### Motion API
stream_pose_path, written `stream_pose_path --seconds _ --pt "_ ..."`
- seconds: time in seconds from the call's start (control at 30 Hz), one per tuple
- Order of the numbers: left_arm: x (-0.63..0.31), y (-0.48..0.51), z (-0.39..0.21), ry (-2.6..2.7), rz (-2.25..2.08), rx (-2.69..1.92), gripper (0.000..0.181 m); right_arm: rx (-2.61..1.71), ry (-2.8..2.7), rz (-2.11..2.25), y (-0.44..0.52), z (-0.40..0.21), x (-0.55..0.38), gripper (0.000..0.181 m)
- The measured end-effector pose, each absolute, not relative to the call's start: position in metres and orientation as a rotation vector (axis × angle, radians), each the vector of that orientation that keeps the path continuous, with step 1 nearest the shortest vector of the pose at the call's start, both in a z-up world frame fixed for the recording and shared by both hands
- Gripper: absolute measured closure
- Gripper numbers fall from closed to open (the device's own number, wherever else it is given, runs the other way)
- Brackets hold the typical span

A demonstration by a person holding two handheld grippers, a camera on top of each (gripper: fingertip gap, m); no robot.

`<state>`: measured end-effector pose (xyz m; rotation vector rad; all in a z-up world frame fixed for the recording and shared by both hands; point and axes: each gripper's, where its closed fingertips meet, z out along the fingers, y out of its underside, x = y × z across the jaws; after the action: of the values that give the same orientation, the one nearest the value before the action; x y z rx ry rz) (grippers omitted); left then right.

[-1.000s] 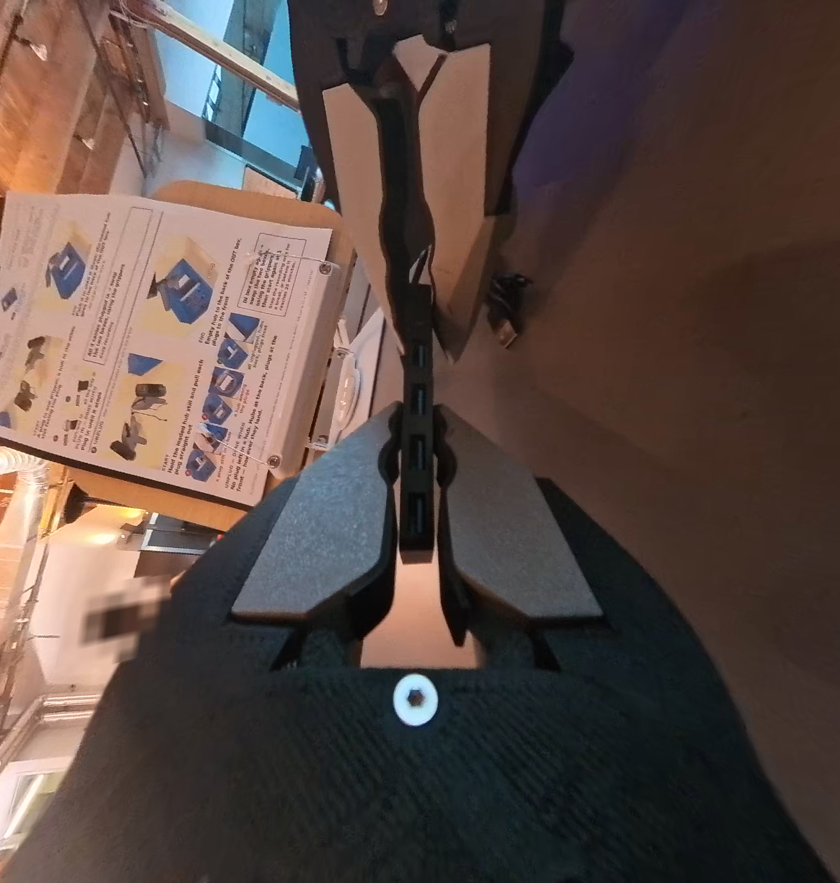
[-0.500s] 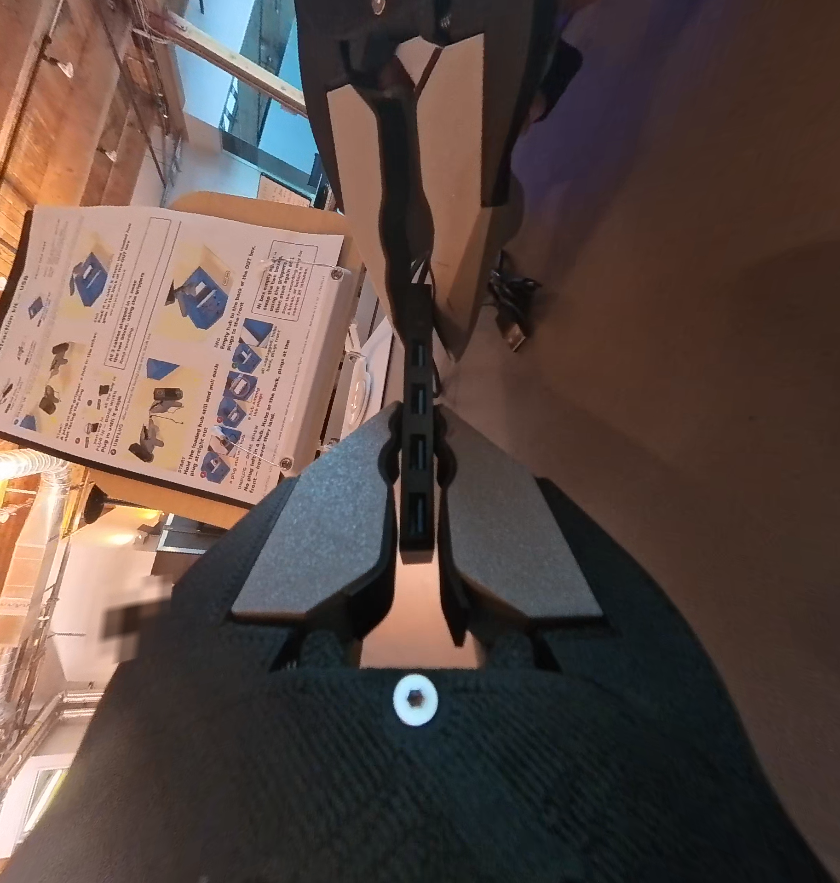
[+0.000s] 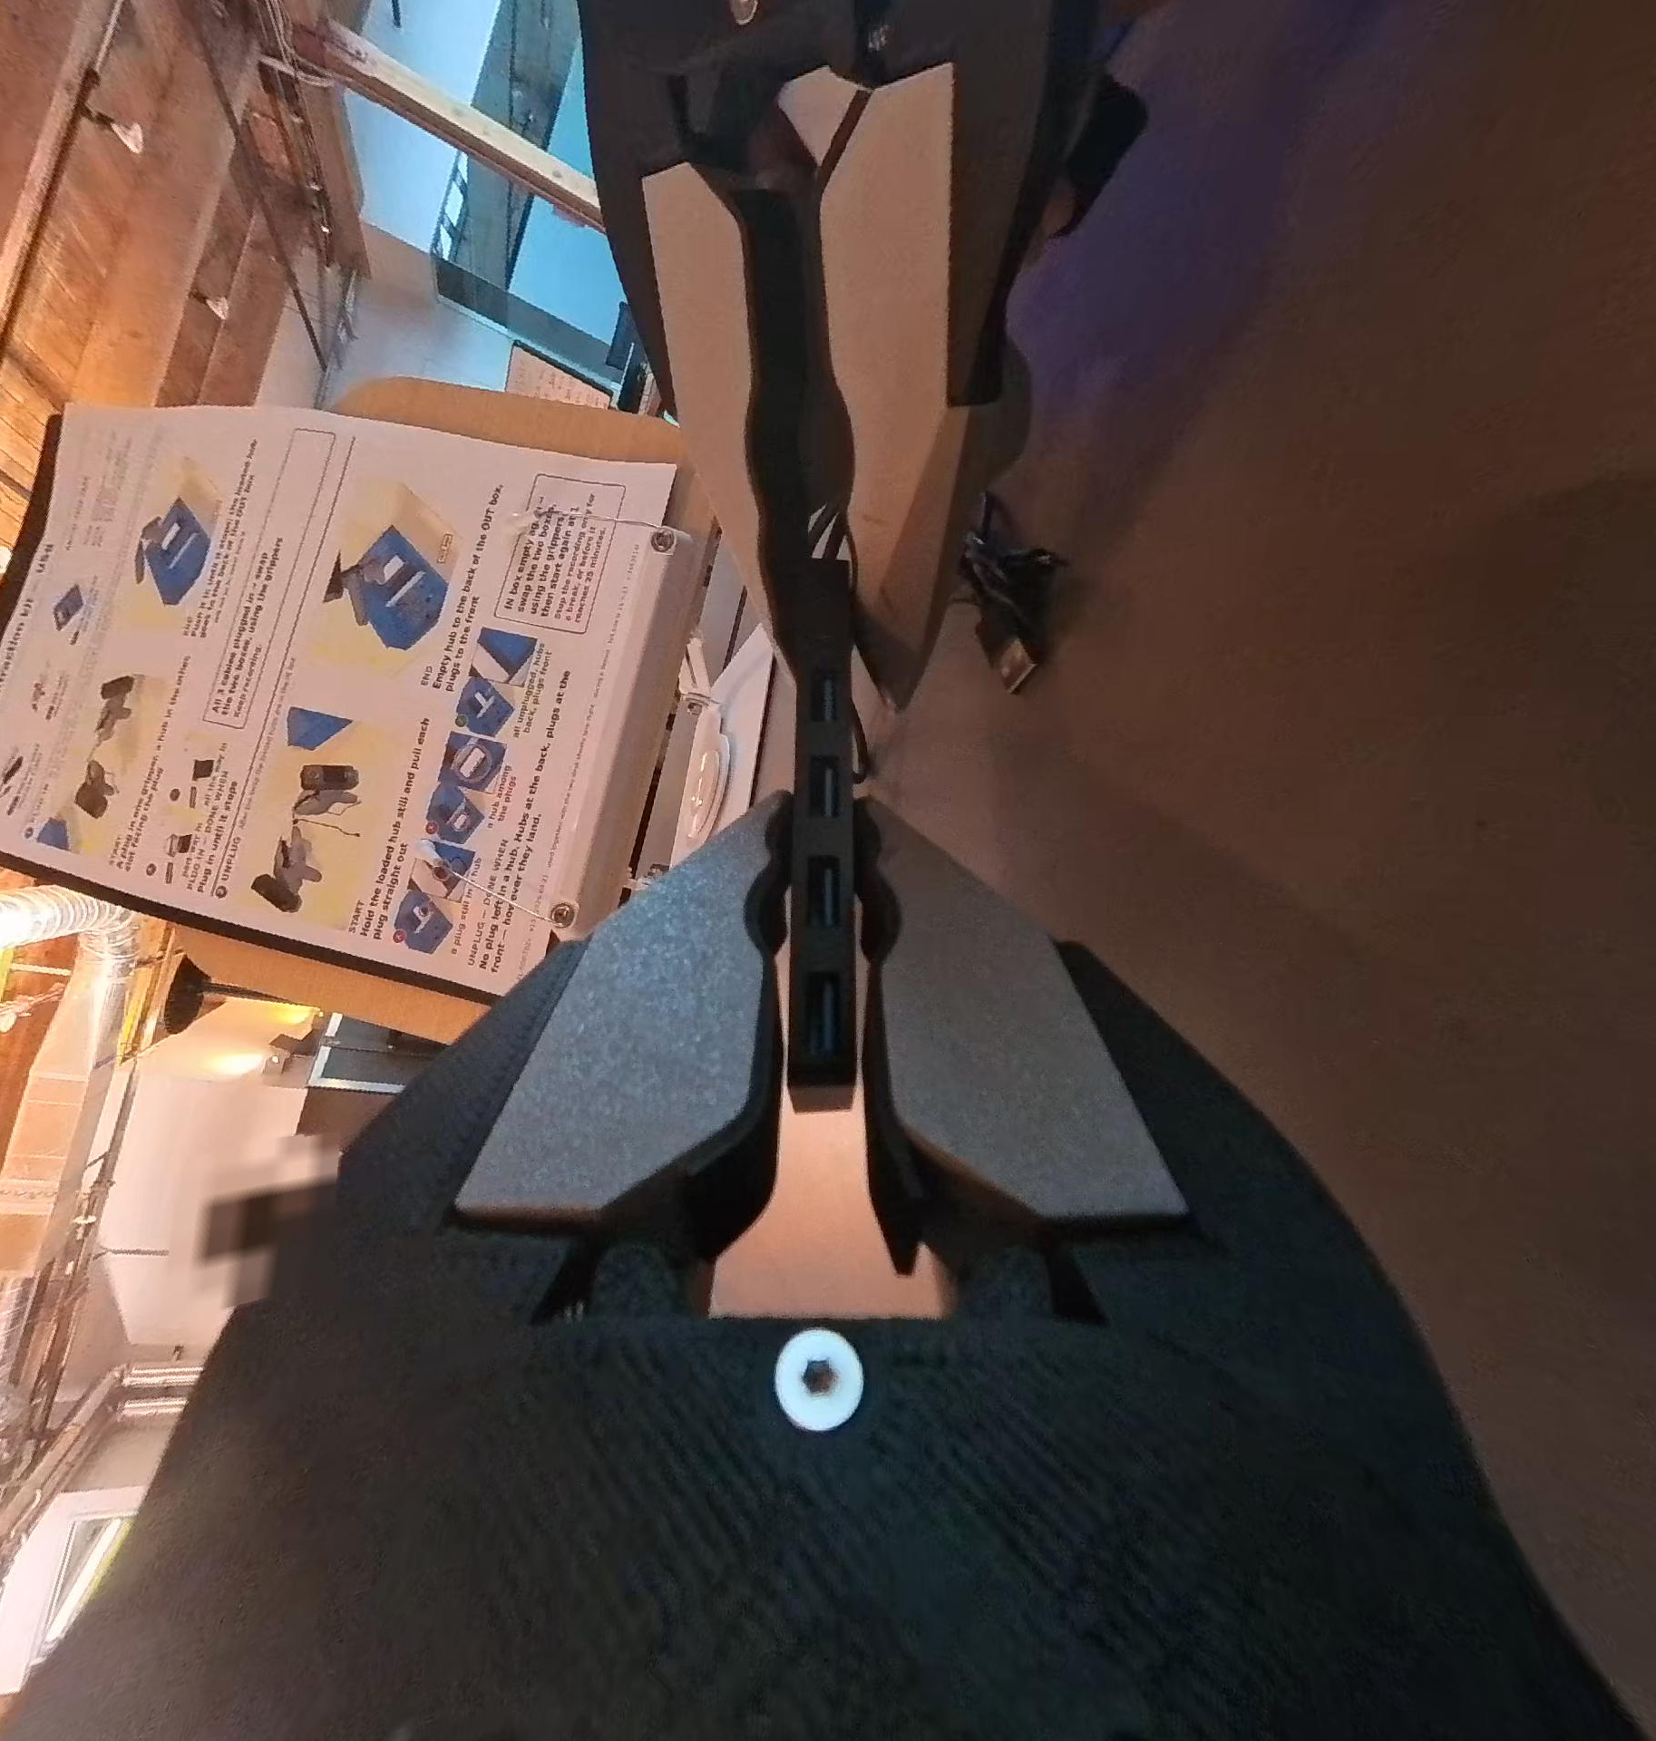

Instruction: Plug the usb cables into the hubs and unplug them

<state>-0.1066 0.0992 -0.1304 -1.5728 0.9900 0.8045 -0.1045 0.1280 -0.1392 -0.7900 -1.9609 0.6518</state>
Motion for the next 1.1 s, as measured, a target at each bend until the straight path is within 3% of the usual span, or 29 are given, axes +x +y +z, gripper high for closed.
stream_pose_path --seconds 1.1 --pt "-0.116 0.101 -0.134 0.91 0.702 -1.658 0.172 -0.784 -1.936 0.674 0.132 -0.129 -0.1 0.164"
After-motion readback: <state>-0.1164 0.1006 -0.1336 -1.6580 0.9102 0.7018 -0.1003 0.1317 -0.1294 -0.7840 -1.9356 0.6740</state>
